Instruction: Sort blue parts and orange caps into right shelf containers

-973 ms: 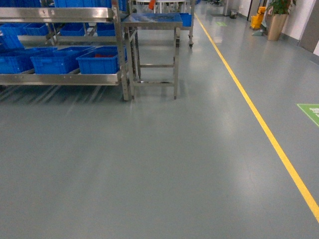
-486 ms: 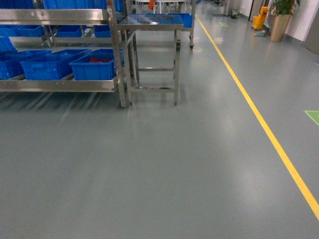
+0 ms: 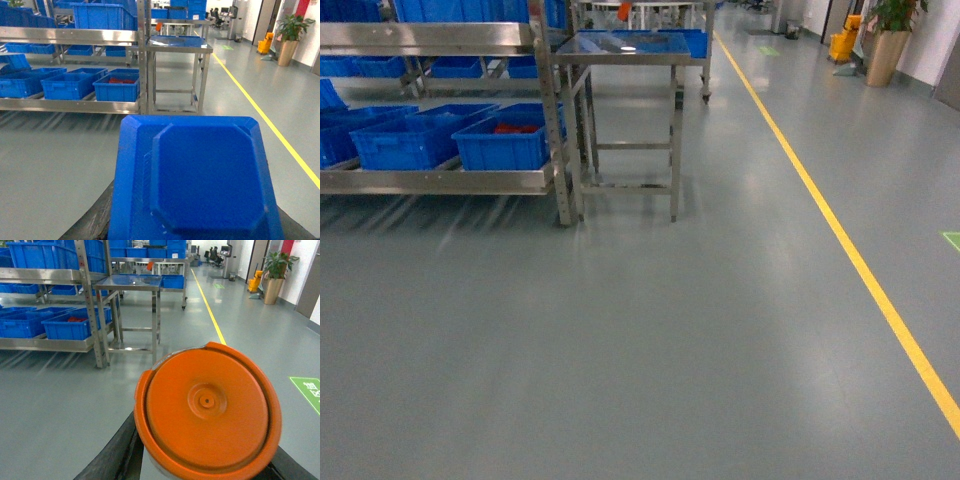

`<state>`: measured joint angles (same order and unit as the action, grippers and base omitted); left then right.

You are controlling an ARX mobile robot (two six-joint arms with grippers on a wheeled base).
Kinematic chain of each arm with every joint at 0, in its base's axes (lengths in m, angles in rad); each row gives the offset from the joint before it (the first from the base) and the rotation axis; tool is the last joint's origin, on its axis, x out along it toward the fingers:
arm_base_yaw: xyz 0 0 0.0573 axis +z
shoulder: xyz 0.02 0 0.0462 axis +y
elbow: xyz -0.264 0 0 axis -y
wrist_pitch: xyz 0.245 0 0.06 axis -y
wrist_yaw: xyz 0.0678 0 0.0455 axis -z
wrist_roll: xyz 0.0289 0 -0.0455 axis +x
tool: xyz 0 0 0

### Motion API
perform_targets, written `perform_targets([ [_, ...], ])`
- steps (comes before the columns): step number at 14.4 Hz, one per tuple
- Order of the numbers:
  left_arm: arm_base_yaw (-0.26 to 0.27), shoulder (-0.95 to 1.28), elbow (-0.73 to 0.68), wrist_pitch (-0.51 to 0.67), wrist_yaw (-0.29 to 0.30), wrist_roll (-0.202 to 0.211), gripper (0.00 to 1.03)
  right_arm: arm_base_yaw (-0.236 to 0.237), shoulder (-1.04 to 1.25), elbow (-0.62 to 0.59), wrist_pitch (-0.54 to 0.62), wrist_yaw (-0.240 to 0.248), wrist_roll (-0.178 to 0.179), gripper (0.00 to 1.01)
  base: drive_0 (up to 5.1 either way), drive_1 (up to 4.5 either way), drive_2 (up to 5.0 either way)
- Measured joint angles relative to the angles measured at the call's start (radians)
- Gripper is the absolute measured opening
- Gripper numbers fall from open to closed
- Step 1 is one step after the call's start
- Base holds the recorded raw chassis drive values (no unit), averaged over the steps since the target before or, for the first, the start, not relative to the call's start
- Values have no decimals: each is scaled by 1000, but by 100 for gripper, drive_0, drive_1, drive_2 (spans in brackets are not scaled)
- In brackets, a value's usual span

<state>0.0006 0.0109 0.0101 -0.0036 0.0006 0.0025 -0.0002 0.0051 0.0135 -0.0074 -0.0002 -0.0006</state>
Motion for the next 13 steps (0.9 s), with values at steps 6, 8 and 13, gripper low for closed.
perform_targets([
  [6,0,0,0,-2,0,0,43,0,0,0,1,0,0,42,-8,406,-421],
  [8,0,0,0,-4,-1,0,43,0,0,0,1,0,0,42,-3,411,-417],
  [13,0,0,0,-2,-1,0,43,0,0,0,1,0,0,42,-5,408,-419],
])
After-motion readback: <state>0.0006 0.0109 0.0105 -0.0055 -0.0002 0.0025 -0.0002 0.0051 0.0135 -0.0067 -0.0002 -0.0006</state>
